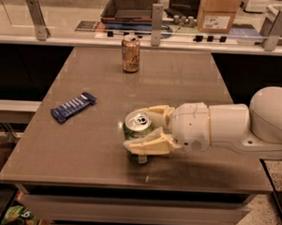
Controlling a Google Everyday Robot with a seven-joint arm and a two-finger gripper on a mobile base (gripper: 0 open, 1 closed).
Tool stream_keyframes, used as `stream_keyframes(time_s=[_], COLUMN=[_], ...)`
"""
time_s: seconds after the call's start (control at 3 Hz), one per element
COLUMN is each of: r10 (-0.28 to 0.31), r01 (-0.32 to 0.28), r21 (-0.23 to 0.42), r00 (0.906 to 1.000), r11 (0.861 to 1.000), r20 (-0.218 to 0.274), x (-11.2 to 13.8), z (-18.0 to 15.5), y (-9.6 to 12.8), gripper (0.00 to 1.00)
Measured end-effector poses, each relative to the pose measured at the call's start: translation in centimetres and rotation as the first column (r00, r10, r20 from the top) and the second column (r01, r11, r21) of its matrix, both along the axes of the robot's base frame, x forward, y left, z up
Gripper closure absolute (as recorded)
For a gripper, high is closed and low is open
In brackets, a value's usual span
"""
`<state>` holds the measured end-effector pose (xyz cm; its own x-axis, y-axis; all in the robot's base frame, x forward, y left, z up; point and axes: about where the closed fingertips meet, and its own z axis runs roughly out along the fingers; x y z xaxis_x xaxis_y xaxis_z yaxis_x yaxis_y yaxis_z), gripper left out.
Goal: Move green can near orange can
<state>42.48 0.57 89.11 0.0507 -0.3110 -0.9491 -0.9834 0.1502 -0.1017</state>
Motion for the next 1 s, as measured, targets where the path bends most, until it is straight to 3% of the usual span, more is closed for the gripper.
stream_keyframes(time_s=[0.33, 0.67, 1.0], r10=[0.003, 0.003, -0.013], r01=[-0.003, -0.003, 0.013], r21=[-0.002, -0.002, -0.008], r00=[1.0, 1.0, 0.9999], r11=[1.0, 1.0, 1.0], r20=[0.003, 0.003, 0.003], x=[-0.1, -0.1, 1.5], z=[0.1, 0.1, 1.8], y=[0.2, 0.2, -1.0], gripper=[1.0, 1.0, 1.0])
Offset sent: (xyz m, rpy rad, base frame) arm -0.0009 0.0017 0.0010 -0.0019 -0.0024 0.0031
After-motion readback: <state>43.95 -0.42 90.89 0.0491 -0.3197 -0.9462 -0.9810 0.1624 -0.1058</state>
